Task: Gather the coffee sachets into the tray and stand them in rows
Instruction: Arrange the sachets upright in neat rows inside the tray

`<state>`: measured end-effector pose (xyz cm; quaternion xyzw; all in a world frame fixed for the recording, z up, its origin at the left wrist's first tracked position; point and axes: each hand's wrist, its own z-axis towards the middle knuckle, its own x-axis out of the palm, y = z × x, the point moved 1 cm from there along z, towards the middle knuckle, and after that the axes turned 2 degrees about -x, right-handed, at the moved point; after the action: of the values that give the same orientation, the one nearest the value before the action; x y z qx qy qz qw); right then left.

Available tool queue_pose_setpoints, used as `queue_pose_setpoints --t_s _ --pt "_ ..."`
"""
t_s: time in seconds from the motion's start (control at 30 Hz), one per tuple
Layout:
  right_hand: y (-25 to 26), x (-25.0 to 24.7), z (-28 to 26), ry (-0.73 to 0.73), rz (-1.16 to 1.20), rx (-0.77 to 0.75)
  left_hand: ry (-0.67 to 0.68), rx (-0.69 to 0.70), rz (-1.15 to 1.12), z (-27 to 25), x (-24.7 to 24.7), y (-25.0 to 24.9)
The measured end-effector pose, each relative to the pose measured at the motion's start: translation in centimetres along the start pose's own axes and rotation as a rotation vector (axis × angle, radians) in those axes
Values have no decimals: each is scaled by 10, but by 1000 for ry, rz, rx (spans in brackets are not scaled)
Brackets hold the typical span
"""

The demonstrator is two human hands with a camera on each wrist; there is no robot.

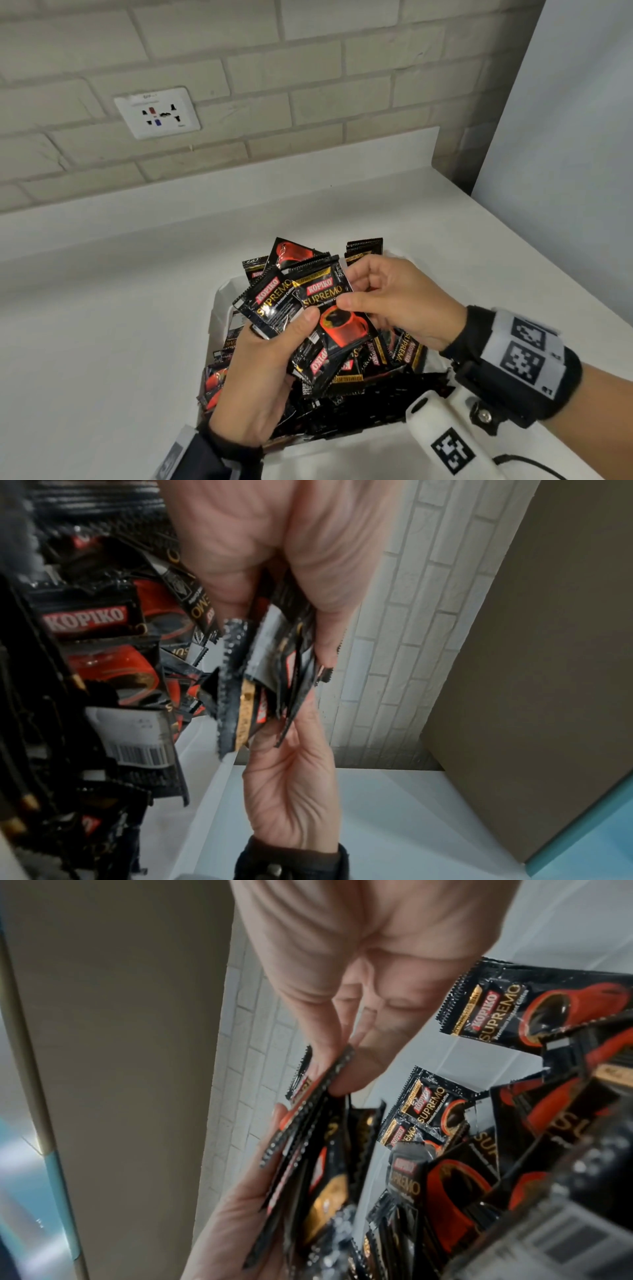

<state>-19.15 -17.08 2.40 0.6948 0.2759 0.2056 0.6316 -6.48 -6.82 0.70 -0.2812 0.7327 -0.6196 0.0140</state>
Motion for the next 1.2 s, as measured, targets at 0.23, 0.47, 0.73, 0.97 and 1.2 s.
queue_pose_setpoints --t_s 0.23,0.47,0.73,0.97,1.2 --pt "-12 -7 -1 -33 43 62 -53 -3 -18 3 -1 5" --pt "-2 -25 -8 -140 228 -42 -83 7 26 6 -2 1" --pt "2 -4 -17 -80 -99 -30 -6 72 106 4 2 0" --pt "3 5 -18 63 -231 -57 -37 140 265 1 -9 -2" --pt "41 -22 5 142 -585 -150 -26 178 444 -1 -2 -9"
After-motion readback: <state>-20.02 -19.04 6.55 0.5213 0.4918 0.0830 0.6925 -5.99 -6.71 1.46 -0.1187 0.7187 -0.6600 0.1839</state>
